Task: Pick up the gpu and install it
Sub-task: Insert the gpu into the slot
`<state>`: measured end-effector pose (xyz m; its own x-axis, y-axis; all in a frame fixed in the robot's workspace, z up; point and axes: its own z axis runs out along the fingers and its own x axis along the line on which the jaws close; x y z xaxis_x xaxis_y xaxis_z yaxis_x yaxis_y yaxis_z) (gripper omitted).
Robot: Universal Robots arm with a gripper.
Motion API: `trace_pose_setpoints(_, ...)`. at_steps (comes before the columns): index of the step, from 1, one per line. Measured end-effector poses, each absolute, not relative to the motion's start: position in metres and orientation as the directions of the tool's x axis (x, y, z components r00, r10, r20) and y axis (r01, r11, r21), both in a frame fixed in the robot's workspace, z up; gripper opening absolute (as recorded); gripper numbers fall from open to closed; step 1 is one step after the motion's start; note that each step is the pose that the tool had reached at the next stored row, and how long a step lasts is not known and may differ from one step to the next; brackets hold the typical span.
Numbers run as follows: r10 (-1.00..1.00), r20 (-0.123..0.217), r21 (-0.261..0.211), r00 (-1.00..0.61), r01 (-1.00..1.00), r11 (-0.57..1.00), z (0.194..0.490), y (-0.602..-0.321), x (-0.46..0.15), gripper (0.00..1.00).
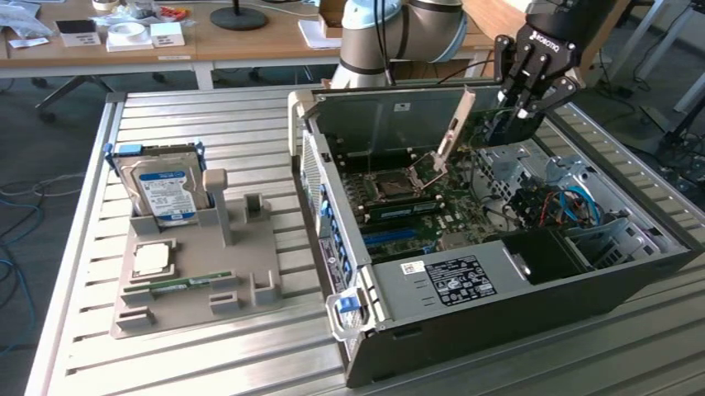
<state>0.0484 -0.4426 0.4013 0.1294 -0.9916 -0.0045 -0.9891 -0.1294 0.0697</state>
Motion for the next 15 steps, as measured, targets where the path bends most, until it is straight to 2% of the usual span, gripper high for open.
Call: trace_pose_setpoints(15, -0.997, -0.005, 0.070, 0.079, -0.994, -0.079, 0.4008, -0.4426, 0.0484, 0.27)
